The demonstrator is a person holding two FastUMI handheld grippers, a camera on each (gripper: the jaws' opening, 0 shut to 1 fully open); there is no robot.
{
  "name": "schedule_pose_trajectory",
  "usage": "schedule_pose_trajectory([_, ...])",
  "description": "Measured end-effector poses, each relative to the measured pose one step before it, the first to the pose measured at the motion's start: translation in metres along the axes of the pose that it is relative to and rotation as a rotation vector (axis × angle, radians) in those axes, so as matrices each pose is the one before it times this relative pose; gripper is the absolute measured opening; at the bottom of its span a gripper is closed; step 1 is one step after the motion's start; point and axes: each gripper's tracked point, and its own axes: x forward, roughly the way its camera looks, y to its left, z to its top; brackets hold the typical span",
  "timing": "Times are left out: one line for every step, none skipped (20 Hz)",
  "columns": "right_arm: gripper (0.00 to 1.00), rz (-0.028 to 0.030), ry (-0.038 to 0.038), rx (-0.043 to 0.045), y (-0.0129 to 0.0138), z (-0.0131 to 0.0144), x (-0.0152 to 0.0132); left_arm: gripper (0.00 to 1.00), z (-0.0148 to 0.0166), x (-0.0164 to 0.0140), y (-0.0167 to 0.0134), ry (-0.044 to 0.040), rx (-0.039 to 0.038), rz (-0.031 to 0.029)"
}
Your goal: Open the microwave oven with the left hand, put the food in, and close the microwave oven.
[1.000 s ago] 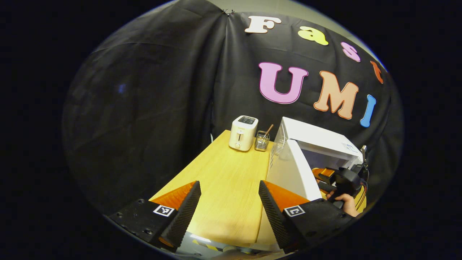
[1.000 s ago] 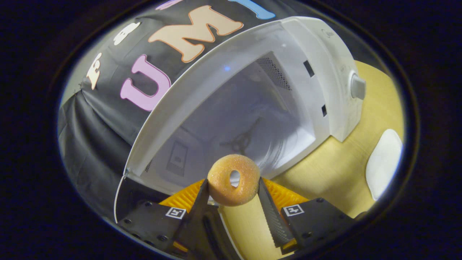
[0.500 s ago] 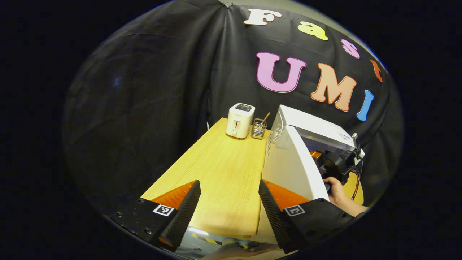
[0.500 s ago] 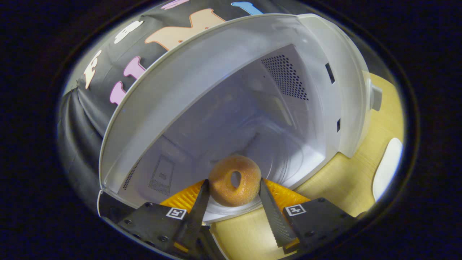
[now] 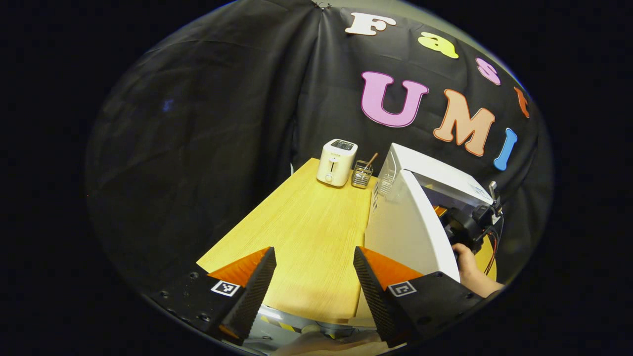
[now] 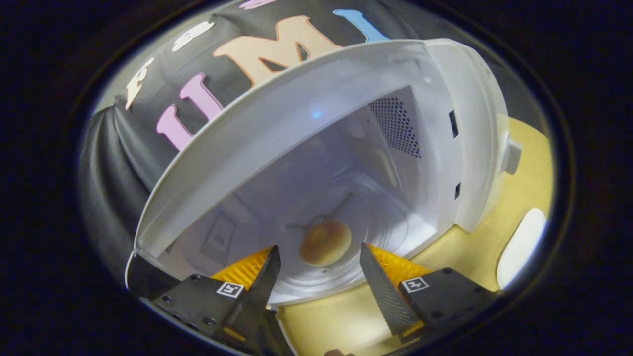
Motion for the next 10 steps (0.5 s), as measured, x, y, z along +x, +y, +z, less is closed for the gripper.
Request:
schedule_pose_trajectory([0.99,0.00779,0.01167,-0.03020,-0.00057,-0.00307,-0.00927,0.93,-0.00156,0.00107,-0.00249,0.00310,-0.00414,-0.00968])
schedule_pose_trajectory([0.99,0.01270,0.00803,-0.02269,0.00096,-0.00261,-0.00991,0.93,-0.00021,0.00026,-0.00393,0.00478,-0.00362,-0.01090])
schedule_pose_trajectory([0.99,0.01628,0.00440,-0.02332,0.00243,-0.00080,-0.01040,0.92,-0.00230,-0.00006,-0.00400,0.00505,-0.00244,-0.01286])
schedule_pose_trajectory([0.99,0.01362,-0.00220,-0.02422,0.00229,0.00053,-0.01097,0.89,-0.00152,0.00065,-0.00468,0.00564,-0.00049,-0.01458])
schedule_pose_trajectory([0.99,0.01657,-0.00568,-0.01978,0.00333,0.00233,-0.01050,0.88,-0.00142,0.00038,-0.00491,0.00432,0.00166,-0.01417])
schedule_pose_trajectory([0.99,0.01318,-0.00660,-0.01181,0.00166,0.00318,-0.01009,0.83,-0.00078,0.00114,-0.00393,0.00226,0.00521,-0.00943])
schedule_pose_trajectory([0.99,0.00905,-0.00147,-0.00372,0.00120,0.00244,-0.00896,0.75,-0.00155,-0.00106,-0.00354,0.00119,0.00853,-0.00964])
schedule_pose_trajectory([0.99,0.00530,-0.00263,-0.00270,0.00018,0.00311,-0.00949,0.72,0.00064,-0.00001,-0.00277,-0.00353,0.00779,-0.00828])
schedule_pose_trajectory([0.99,0.00133,-0.00234,-0.00492,-0.00010,0.00374,-0.00889,0.72,0.00015,-0.00136,-0.00355,-0.00333,0.00707,-0.00747])
schedule_pose_trajectory([0.99,0.00069,-0.00293,-0.00432,-0.00056,0.00423,-0.00885,0.60,0.00076,-0.00075,-0.00396,-0.00200,0.00936,-0.00441])
